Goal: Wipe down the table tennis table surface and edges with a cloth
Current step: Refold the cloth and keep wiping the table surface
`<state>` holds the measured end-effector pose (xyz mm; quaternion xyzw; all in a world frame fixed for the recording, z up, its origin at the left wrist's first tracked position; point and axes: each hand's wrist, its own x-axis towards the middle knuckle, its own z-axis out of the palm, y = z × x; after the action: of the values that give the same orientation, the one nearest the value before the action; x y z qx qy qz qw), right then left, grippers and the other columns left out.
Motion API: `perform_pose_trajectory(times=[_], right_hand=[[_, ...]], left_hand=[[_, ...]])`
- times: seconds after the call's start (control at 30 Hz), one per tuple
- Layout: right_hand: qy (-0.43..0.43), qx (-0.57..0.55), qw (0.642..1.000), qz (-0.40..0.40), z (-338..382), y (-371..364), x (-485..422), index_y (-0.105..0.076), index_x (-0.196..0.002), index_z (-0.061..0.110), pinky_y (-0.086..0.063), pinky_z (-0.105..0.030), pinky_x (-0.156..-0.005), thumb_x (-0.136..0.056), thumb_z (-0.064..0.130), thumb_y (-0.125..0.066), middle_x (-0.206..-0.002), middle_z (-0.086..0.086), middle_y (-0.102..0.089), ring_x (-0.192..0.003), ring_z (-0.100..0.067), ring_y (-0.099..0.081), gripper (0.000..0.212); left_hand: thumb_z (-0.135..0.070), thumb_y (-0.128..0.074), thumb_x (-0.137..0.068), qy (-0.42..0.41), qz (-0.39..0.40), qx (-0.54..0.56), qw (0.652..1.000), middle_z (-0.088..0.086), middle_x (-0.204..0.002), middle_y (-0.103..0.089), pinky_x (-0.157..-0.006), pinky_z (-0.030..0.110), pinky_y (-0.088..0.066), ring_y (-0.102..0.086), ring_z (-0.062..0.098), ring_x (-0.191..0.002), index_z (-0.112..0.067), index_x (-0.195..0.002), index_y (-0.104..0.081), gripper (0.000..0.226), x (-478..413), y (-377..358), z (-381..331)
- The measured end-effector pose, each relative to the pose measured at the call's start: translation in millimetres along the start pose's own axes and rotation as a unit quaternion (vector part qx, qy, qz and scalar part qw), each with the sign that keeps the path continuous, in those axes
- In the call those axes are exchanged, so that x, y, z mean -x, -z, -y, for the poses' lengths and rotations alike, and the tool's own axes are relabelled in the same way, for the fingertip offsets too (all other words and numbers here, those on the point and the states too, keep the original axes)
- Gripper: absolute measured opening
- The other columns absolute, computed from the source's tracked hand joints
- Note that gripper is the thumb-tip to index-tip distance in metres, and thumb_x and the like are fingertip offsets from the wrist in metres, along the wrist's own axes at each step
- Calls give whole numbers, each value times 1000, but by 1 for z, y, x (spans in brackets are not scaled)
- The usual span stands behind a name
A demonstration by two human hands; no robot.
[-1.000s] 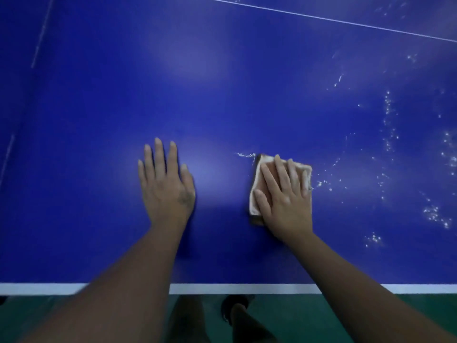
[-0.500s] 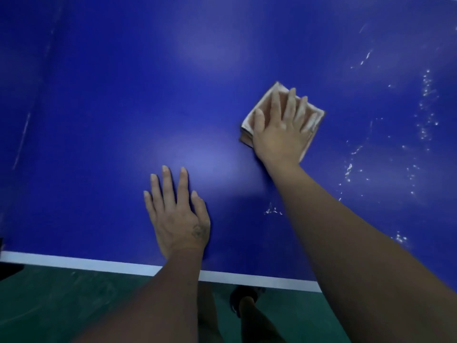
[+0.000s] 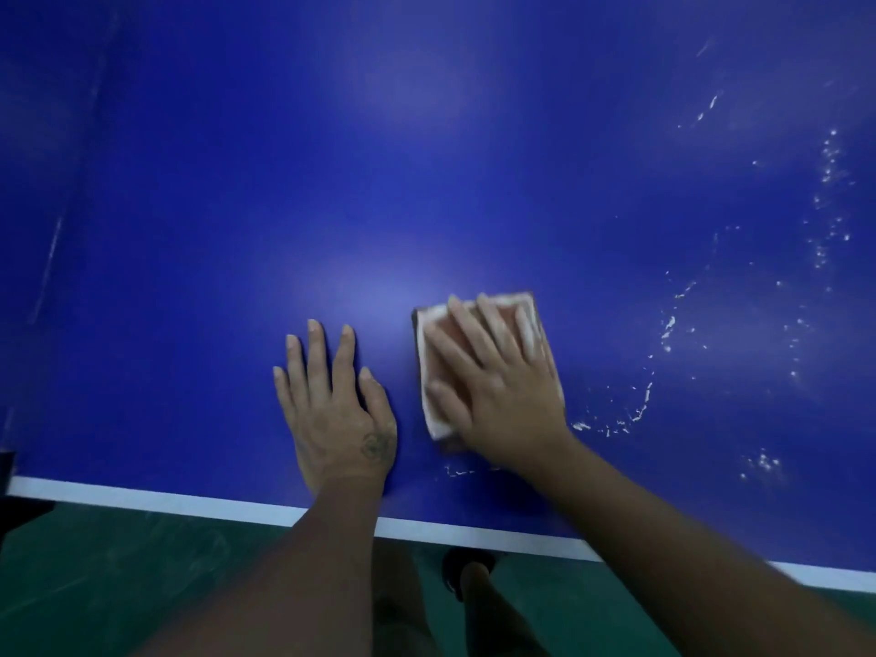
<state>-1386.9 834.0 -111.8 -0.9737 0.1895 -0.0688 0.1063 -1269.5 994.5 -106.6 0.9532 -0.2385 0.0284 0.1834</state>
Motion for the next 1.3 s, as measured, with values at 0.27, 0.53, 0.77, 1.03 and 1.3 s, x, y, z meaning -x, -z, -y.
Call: perform_pose_trajectory(times=[0.27, 0.53, 0.77, 1.03, 1.3], right_hand=[[-159, 56, 985, -28, -103, 23, -77, -43, -164, 29, -11, -65, -129, -109, 62, -37, -177, -1, -28, -164, -31, -21, 64], [-250, 62, 966, -29, -38, 18, 83, -34, -167, 24, -10, -66, -131, -110, 56, -38, -180, -4, -14, -167, -32, -11, 66], [-257, 57, 965, -23, -22, 17, 87, -35, -167, 28, -9, -64, -131, -109, 58, -37, -180, -1, -15, -167, -30, -10, 65], [-380, 69, 921, -52, -41, 17, 21, -32, -168, 29, -5, -63, -131, -111, 58, -31, -180, -3, -17, -166, -30, -12, 64], [-178, 29, 983, -28, 73, -6, 98, -42, -165, 31, -15, -65, -129, -107, 59, -46, -179, 0, -19, -167, -28, -13, 64]], left_hand=[[-28, -45, -110, 6, 4, -5, 1000, 10, -177, -34, -136, 57, -14, -22, 34, -167, -16, -161, -53, 53, 0, 2, -3], [-29, -45, -111, 4, 1, -7, 1000, 10, -177, -34, -136, 58, -16, -23, 35, -167, -16, -161, -53, 52, 1, 0, -1], [-28, -44, -111, 6, 11, -18, 1000, 9, -178, -31, -136, 57, -13, -21, 34, -167, -17, -163, -50, 53, 2, 0, 2], [-31, -39, -112, 5, 38, -26, 999, 8, -180, -25, -137, 56, -8, -14, 33, -169, -20, -166, -44, 56, 3, 2, 0], [-36, -35, -113, 8, 63, -28, 998, 8, -182, -19, -137, 55, -4, -10, 34, -169, -21, -169, -39, 58, 3, 5, 2]])
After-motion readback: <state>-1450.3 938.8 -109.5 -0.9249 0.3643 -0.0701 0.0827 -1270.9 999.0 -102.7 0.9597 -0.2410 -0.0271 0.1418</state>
